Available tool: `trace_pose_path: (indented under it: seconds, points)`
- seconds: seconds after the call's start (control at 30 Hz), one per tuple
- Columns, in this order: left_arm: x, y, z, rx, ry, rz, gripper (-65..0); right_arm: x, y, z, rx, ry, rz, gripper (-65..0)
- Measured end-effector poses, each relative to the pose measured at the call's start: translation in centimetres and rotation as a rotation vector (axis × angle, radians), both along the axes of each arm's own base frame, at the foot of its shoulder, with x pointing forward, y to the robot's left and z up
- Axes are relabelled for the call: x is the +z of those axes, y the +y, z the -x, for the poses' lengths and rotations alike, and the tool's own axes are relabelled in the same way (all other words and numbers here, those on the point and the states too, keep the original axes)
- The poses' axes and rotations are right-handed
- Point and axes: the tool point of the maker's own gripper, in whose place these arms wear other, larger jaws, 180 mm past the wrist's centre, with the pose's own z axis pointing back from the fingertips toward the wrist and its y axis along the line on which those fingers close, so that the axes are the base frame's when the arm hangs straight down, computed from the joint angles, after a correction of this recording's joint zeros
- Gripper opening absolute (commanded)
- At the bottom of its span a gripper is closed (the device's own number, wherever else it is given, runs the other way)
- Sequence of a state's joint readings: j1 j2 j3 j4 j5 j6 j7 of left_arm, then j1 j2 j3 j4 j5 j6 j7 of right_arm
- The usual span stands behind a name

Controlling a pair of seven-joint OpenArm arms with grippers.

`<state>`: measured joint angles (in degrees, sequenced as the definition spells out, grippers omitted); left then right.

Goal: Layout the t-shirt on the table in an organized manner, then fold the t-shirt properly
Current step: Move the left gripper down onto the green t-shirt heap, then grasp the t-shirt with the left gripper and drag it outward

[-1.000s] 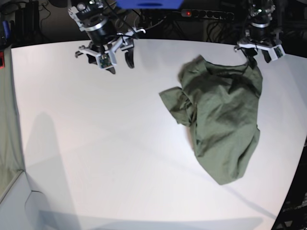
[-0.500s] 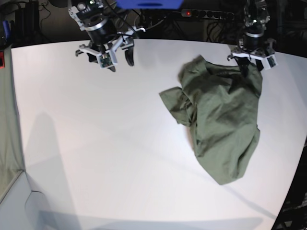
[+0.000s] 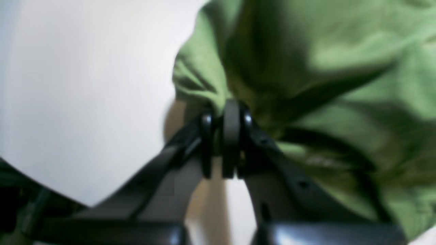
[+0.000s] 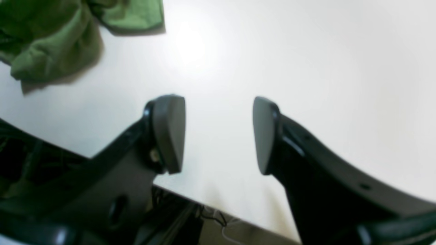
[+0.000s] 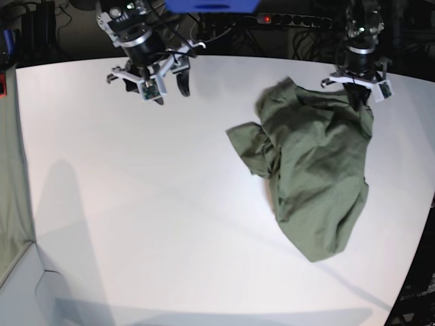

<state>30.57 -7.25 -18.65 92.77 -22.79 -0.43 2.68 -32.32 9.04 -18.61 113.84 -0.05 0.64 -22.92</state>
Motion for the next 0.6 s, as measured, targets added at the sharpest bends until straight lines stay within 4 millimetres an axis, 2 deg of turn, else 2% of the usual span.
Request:
trace_pose_path:
  seconds: [0.07, 0.23, 0.37, 0.47, 0.6]
  points:
    - [2.7, -0.5, -1.0, -0.018, -0.066, -0.015, -64.6, 0.1, 0.0, -0.1, 0.000, -0.004, 0.000, -32.9]
    - [11.3, -2.2, -3.9, -0.075, -0.300, -0.047, -64.6, 0.0, 0.0, -0.1, 0.000, -0.002, 0.000, -32.9]
    - [16.7, -3.1, -6.1, -0.117, -0.454, -0.078, -64.6, 0.0, 0.0, 0.0, 0.001, 0.000, 0.001, -32.9]
    - [18.7, -4.2, -8.2, -0.144, -0.528, -0.070, -64.6, 0.0, -0.3, -0.2, 0.001, -0.006, 0.011, -32.9]
    - [20.7, -6.8, -10.6, -0.221, -0.601, -0.046, -64.6, 0.0, -0.3, -0.1, 0.000, -0.002, 0.011, -32.9]
